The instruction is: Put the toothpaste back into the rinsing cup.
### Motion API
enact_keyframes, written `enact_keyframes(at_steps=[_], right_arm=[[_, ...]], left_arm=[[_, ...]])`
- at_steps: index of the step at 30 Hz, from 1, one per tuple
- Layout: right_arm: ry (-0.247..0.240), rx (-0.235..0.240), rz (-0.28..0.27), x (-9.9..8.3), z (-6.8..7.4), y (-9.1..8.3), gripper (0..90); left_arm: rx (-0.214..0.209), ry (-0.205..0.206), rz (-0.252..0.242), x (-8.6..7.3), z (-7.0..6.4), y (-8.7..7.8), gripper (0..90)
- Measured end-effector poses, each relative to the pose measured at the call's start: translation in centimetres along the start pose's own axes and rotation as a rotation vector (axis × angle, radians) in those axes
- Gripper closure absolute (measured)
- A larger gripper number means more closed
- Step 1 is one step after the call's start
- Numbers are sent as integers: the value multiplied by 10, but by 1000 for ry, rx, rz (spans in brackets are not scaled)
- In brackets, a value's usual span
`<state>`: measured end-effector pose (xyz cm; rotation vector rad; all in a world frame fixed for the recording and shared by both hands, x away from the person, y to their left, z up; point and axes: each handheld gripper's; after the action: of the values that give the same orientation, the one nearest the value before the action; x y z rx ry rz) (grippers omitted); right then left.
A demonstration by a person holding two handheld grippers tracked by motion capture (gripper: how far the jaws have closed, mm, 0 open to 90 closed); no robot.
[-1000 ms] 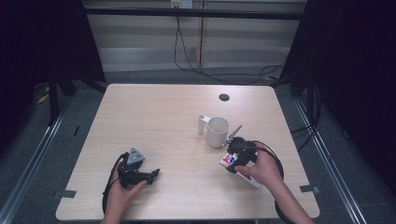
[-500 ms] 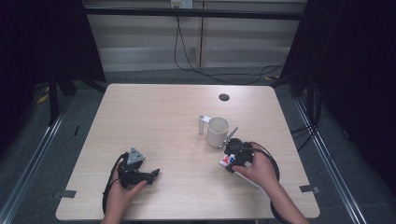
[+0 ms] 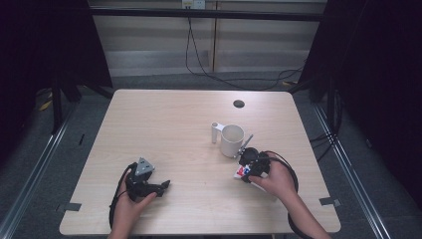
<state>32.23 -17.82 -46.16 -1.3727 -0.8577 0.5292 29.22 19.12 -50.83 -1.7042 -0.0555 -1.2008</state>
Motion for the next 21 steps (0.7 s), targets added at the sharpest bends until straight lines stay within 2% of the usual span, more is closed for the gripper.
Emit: enact_keyframes(at_steps=[3,8,11,12,21], right_arm=[[13,4,-19,-2,0,-3,590],[33,16,-91,-8,-1,-19,615],[42,12,-115,-10,-2,-25,622],[58,16,-143,-12,-3,-29,630],[90,31,-247,-17,-5,-45,660]], left_arm=[[0,-1,0,0,0,0,176],[0,0,0,0,0,0,176],[0,0,0,0,0,0,176],[0,0,0,0,0,0,176],[0,0,0,0,0,0,176]])
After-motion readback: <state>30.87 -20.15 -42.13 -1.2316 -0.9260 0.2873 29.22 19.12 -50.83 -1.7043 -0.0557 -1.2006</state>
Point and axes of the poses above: each handheld gripper's, and its own axes: y roughly forward along the jaws, x roughly out of its top, z roughly to its left, and after that the axes turned 1 degree about y, right-handed
